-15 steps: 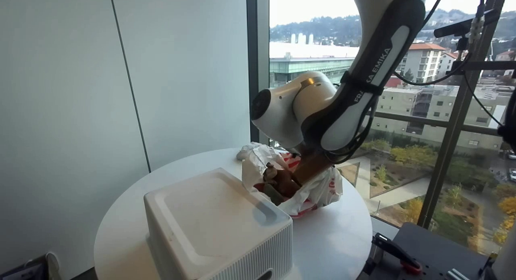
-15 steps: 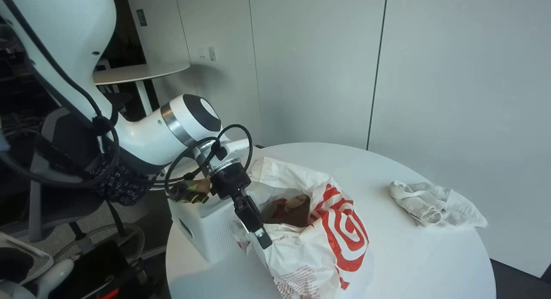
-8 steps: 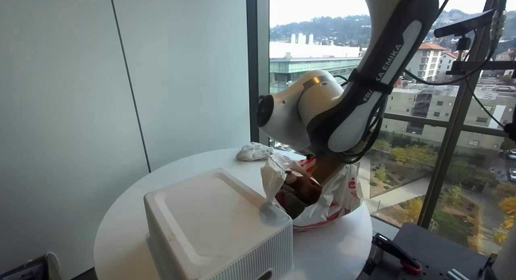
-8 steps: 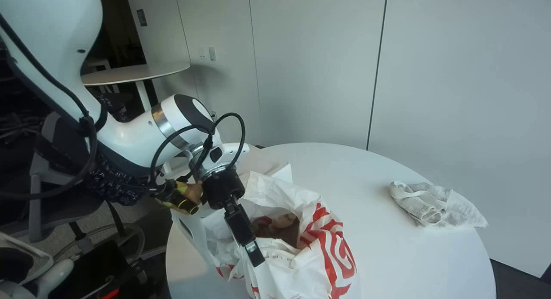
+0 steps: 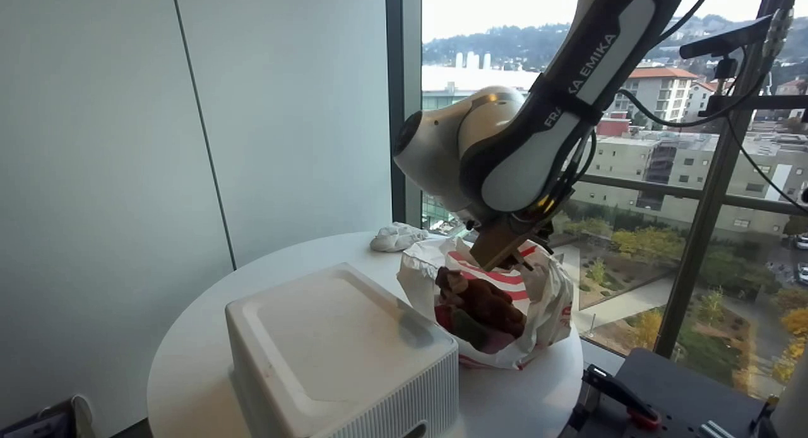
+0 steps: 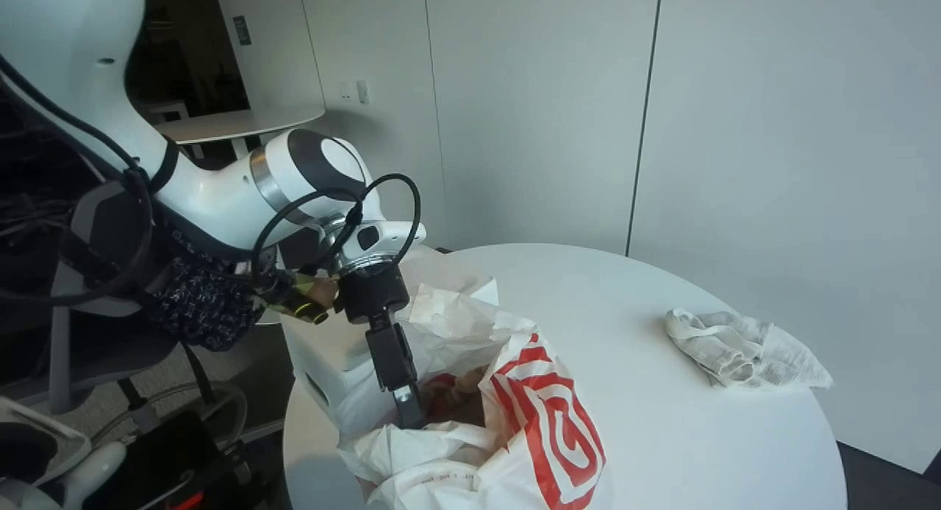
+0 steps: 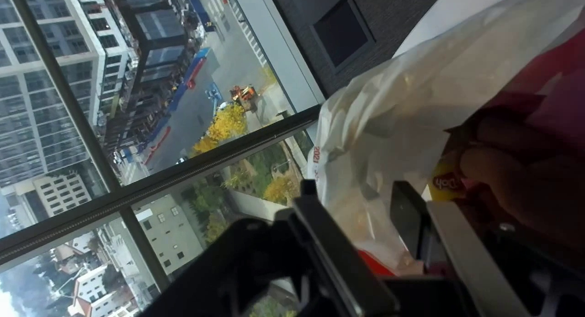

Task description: Move all the objects from the basket into the plastic

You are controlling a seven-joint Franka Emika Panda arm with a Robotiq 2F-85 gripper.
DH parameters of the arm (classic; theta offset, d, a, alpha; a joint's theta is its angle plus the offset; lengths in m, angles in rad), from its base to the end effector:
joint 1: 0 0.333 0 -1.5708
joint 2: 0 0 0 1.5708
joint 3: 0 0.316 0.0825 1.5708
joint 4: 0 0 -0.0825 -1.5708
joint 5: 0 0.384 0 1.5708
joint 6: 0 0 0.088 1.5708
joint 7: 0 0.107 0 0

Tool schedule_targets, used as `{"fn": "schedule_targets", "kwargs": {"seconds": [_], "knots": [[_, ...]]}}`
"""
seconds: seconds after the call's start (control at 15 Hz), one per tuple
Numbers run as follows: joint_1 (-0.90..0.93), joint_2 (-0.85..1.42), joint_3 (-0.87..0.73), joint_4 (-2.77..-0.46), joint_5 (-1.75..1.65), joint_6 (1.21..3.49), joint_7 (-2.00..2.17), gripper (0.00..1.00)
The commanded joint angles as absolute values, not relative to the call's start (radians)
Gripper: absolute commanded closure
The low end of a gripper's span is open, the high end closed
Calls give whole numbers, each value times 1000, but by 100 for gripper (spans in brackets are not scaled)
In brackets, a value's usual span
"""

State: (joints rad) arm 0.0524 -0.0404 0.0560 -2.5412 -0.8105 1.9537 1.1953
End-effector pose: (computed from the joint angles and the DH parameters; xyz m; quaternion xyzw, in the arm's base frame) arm 0.4043 -0.0045 0.2688 0.8813 -0.2517 -0.0075 0.3999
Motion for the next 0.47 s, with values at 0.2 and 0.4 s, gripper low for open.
{"fn": "schedule_targets", "kwargs": {"seconds": [0.2, 0.4], "knots": [[84, -330, 78, -2523, -384, 1986, 910, 0], [82, -364, 85, -2595, -256, 2151, 897, 0]]}}
